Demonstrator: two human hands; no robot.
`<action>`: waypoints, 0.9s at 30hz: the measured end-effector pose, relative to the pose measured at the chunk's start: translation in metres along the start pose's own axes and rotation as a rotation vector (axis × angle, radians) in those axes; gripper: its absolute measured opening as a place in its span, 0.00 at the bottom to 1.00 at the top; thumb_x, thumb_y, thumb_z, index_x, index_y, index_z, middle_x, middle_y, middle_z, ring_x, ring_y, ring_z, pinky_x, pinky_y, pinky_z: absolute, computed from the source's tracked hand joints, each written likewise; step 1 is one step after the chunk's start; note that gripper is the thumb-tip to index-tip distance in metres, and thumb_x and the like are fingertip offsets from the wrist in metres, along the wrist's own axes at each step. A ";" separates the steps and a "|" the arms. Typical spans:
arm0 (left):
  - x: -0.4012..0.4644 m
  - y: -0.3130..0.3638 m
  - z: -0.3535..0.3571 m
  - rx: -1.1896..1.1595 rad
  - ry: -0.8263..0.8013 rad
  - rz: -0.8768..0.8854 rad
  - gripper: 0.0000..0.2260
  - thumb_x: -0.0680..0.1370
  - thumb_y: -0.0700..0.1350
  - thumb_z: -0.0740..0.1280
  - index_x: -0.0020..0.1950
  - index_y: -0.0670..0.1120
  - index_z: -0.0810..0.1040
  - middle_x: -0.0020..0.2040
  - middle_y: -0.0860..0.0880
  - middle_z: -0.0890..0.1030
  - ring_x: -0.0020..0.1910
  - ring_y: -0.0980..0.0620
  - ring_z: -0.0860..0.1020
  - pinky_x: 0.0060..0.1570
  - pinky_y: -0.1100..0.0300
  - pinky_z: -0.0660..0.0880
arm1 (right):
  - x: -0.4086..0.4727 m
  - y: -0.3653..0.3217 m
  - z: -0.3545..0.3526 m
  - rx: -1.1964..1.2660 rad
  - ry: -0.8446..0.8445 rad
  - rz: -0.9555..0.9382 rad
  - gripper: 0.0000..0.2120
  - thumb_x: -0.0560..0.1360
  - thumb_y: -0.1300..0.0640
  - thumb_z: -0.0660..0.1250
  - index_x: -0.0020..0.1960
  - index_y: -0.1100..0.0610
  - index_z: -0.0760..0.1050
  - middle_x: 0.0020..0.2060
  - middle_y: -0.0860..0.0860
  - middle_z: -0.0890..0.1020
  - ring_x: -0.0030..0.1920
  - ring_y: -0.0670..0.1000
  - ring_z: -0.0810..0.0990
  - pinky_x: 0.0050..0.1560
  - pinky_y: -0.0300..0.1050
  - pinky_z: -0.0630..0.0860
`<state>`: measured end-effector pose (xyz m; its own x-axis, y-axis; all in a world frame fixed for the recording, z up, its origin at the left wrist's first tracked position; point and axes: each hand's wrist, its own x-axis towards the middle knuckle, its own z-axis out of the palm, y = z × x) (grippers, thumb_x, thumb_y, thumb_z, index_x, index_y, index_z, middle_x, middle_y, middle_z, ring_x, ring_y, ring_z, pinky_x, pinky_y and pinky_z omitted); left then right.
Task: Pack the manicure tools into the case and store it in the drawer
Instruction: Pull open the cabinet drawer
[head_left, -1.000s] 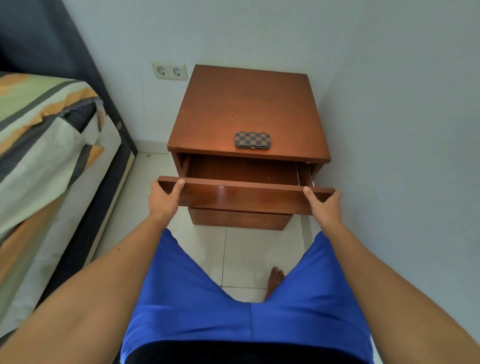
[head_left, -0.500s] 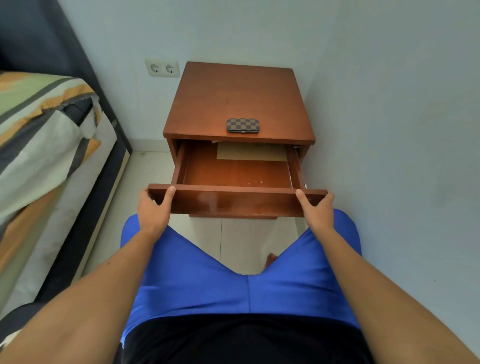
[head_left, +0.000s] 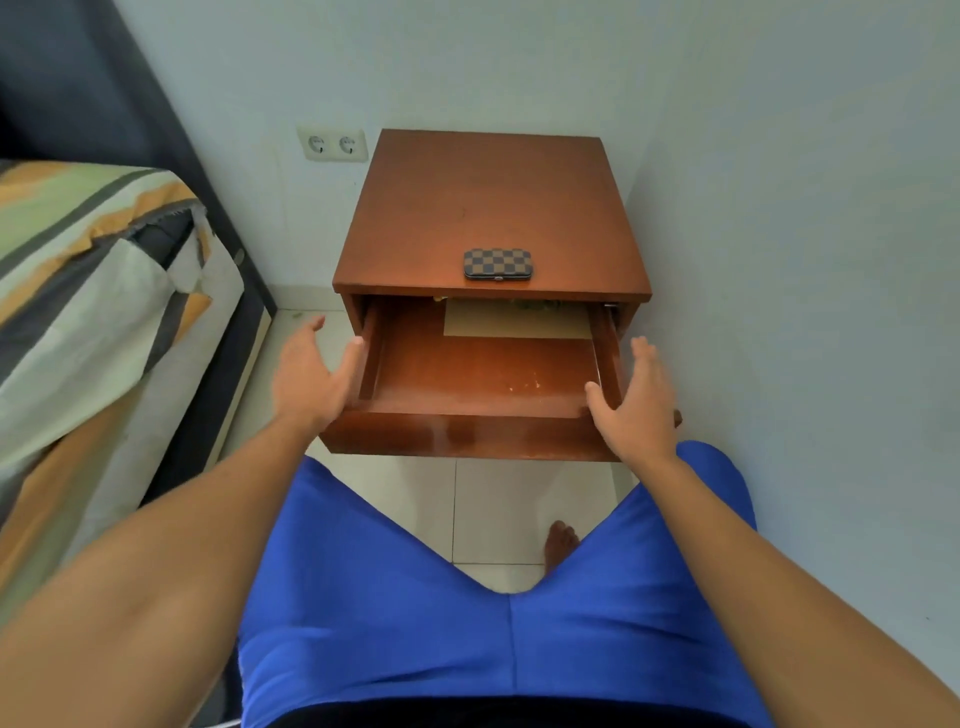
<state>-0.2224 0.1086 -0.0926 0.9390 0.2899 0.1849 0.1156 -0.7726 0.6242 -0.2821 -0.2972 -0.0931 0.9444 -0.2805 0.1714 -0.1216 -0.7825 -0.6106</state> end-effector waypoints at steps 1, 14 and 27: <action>0.016 0.011 0.000 0.023 -0.021 0.062 0.33 0.80 0.67 0.61 0.79 0.49 0.65 0.76 0.46 0.73 0.74 0.46 0.71 0.72 0.47 0.68 | 0.008 -0.007 0.003 -0.008 -0.030 -0.022 0.40 0.79 0.46 0.70 0.84 0.56 0.53 0.83 0.55 0.60 0.84 0.56 0.57 0.82 0.60 0.58; 0.168 0.110 0.097 0.350 -0.364 0.425 0.33 0.85 0.64 0.51 0.85 0.45 0.54 0.85 0.46 0.55 0.84 0.47 0.50 0.82 0.50 0.49 | 0.119 -0.055 0.041 -0.089 -0.202 -0.209 0.37 0.81 0.45 0.68 0.84 0.54 0.56 0.84 0.52 0.58 0.84 0.52 0.54 0.83 0.55 0.55; 0.176 0.104 0.111 0.492 -0.378 0.446 0.37 0.83 0.67 0.39 0.85 0.45 0.47 0.86 0.46 0.48 0.84 0.48 0.46 0.82 0.49 0.44 | 0.197 -0.113 0.074 -0.198 -0.385 -0.461 0.38 0.82 0.42 0.66 0.84 0.55 0.56 0.83 0.53 0.61 0.84 0.54 0.57 0.82 0.53 0.56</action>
<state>-0.0090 0.0173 -0.0792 0.9673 -0.2535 0.0125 -0.2530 -0.9594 0.1244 -0.0594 -0.2229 -0.0481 0.9510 0.3011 0.0701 0.3045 -0.8735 -0.3797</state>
